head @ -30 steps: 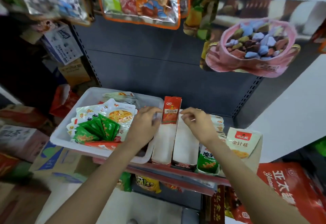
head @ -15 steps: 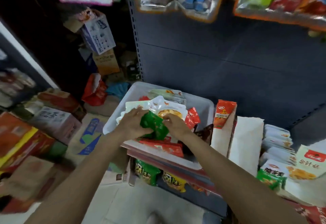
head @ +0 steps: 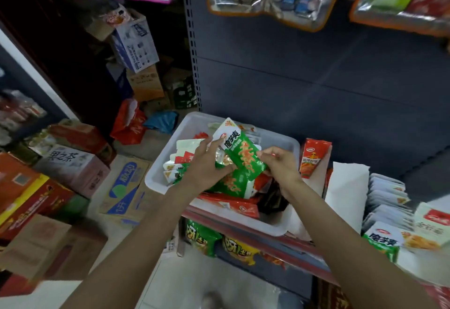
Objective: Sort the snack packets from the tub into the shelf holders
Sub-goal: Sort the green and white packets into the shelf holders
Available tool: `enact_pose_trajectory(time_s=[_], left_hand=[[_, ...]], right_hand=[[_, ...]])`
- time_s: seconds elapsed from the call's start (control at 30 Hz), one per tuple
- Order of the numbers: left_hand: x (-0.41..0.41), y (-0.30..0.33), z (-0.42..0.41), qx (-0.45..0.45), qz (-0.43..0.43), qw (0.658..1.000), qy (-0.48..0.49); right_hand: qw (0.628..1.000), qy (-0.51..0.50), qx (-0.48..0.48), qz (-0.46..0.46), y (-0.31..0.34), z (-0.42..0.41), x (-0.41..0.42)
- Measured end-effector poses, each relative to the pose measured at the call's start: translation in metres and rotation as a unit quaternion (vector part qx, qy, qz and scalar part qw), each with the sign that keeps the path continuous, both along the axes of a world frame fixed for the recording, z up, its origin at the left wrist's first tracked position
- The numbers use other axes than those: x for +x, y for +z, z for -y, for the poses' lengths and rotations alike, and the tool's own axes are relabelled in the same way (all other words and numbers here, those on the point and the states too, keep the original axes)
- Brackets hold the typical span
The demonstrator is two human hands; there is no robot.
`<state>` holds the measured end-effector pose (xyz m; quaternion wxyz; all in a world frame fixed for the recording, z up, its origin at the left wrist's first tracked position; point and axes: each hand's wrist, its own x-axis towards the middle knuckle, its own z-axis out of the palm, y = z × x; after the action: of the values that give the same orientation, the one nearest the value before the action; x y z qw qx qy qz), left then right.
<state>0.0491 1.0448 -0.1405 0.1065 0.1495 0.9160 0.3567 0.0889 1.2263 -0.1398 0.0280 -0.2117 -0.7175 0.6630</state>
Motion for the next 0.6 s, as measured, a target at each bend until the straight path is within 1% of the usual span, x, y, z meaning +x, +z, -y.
enact_pose_trajectory(time_s=[0.07, 0.17, 0.23, 0.3, 0.33, 0.4, 0.5, 0.6], left_hand=[[0.002, 0.006, -0.018, 0.035, 0.012, 0.999, -0.012], [0.005, 0.022, -0.05, 0.074, -0.006, 0.997, -0.015], [0.012, 0.033, -0.074, 0.138, -0.002, 0.99, -0.018], [0.021, 0.041, -0.1, 0.211, 0.02, 0.977, -0.028], [0.025, 0.043, -0.113, 0.229, 0.026, 0.972, -0.04], [0.036, 0.045, -0.14, 0.227, 0.035, 0.969, -0.087], [0.059, 0.045, -0.183, 0.187, 0.069, 0.965, -0.17], [0.077, 0.037, -0.223, 0.144, 0.054, 0.971, -0.183]], right_hand=[[0.999, -0.022, -0.008, -0.037, 0.009, -0.015, 0.008], [0.997, -0.024, -0.037, -0.062, 0.024, -0.039, 0.027], [0.996, -0.008, -0.068, -0.056, 0.031, -0.057, 0.044], [0.997, 0.012, -0.061, -0.054, 0.034, -0.076, 0.059], [0.997, 0.015, -0.052, -0.055, 0.036, -0.085, 0.066], [0.997, -0.009, -0.044, -0.064, 0.043, -0.107, 0.08], [0.992, -0.067, -0.043, -0.102, 0.054, -0.145, 0.099], [0.985, -0.116, 0.013, -0.129, 0.063, -0.185, 0.116]])
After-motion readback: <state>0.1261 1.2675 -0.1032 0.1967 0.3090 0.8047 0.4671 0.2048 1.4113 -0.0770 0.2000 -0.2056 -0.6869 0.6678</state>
